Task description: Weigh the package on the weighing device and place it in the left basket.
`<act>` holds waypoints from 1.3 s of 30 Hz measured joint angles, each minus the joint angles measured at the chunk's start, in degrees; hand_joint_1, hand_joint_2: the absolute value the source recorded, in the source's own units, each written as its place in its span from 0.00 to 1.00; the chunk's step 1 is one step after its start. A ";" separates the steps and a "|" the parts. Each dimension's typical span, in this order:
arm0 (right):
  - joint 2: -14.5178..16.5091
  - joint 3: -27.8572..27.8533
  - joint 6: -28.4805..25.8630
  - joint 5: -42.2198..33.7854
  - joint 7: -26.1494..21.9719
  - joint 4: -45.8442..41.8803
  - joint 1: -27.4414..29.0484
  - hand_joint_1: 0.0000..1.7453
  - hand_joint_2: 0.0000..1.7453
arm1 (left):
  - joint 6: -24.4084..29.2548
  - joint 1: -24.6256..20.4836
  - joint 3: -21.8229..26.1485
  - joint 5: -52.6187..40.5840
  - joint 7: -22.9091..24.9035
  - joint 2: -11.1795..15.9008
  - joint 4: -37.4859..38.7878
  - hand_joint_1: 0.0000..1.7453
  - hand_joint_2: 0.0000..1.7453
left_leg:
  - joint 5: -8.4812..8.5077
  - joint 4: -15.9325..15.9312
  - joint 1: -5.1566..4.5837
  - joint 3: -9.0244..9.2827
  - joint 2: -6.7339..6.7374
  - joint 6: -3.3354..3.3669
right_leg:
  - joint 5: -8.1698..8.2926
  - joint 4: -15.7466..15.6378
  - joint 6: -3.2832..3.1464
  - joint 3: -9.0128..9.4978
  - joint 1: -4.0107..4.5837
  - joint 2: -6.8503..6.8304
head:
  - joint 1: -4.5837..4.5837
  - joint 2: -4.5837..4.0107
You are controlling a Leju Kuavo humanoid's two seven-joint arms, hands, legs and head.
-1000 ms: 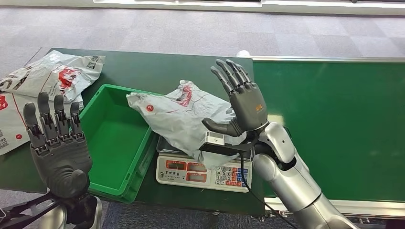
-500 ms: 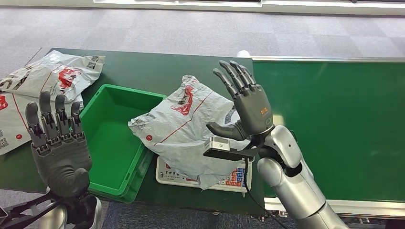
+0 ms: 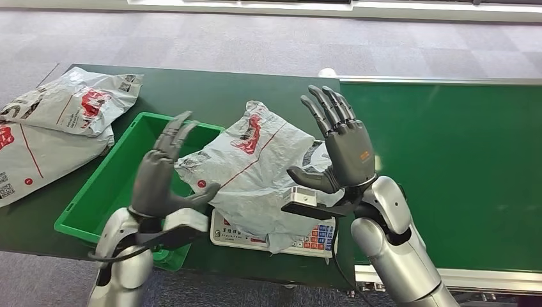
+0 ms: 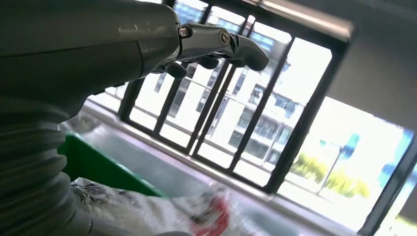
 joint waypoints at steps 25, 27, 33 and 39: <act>3.68 -3.04 1.38 0.14 1.33 2.30 -2.00 0.00 0.00 | -13.26 -31.10 -36.34 -4.34 -5.59 5.00 60.81 0.78 1.00 | -0.13 -0.08 -0.01 0.85 -0.28 0.10 | -0.28 -0.01 0.01 1.41 0.00 -0.37 | -0.01 0.00; 3.72 -3.08 1.38 0.14 1.33 2.30 -2.04 0.00 0.00 | -13.67 -31.55 -36.87 -4.35 -5.98 4.90 61.50 1.00 1.00 | -0.21 -0.08 -0.01 0.95 -0.28 0.09 | -0.37 -0.01 -0.01 1.66 0.00 -0.38 | -0.01 0.00; 3.72 -3.59 1.24 0.14 1.32 2.38 -2.66 0.00 0.00 | -13.43 -33.53 -38.57 -2.02 -7.18 4.54 62.68 1.00 1.00 | -0.55 -0.08 0.00 1.90 -0.30 0.06 | -0.72 -0.01 -0.04 2.58 0.00 -0.42 | -0.01 0.00; 3.55 -4.89 0.14 0.15 0.94 2.38 -1.91 0.00 0.00 | -7.31 -34.75 -37.95 8.26 -7.64 7.23 59.93 1.00 1.00 | -0.30 -0.07 0.00 1.87 -0.15 -0.10 | -0.41 0.02 -0.13 1.93 0.03 -0.13 | -0.01 0.00</act>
